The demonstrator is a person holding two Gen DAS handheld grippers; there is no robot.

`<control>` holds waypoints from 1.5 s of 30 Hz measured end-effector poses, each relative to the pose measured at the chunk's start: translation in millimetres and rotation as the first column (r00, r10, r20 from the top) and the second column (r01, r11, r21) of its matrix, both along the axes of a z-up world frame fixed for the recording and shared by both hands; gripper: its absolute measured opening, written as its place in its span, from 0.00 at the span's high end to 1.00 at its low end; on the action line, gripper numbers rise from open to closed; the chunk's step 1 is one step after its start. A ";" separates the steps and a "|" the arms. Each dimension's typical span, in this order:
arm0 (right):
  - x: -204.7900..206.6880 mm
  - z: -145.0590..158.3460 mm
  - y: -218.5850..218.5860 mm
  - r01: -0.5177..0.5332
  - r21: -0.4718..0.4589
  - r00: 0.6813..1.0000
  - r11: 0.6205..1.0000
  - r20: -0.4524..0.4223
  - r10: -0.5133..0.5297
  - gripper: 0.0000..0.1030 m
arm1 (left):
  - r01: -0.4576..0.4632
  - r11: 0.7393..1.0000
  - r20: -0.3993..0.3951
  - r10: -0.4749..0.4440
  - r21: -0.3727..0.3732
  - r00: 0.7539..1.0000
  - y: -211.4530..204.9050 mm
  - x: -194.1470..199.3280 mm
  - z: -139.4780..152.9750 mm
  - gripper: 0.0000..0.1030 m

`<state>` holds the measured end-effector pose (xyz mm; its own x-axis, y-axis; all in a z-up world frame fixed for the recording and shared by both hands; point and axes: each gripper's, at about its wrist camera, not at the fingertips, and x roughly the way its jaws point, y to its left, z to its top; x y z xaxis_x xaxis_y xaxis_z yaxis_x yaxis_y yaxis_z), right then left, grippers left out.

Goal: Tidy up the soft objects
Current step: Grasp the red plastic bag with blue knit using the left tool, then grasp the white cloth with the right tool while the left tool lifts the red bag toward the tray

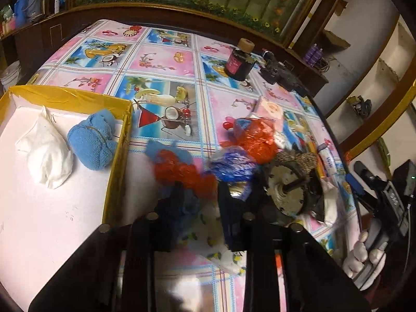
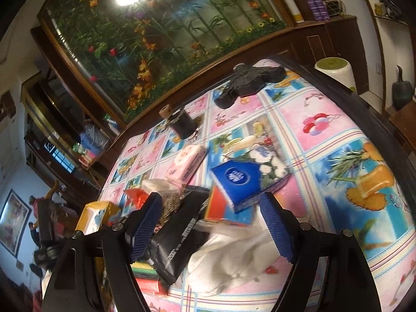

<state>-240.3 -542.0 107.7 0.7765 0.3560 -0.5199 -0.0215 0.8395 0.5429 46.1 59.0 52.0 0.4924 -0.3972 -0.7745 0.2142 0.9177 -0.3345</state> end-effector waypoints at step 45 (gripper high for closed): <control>10.2 -12.1 -6.0 0.018 -0.022 0.995 1.000 -0.095 -0.020 0.23 | 0.013 1.000 0.139 -0.011 -0.012 0.990 28.3 -62.5 30.1 0.91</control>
<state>-230.1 -548.0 95.6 0.7297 0.3298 -0.5990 0.0456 0.8506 0.5239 -16.4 87.3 82.1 0.5897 -0.4135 -0.6938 0.2705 0.9105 -0.3127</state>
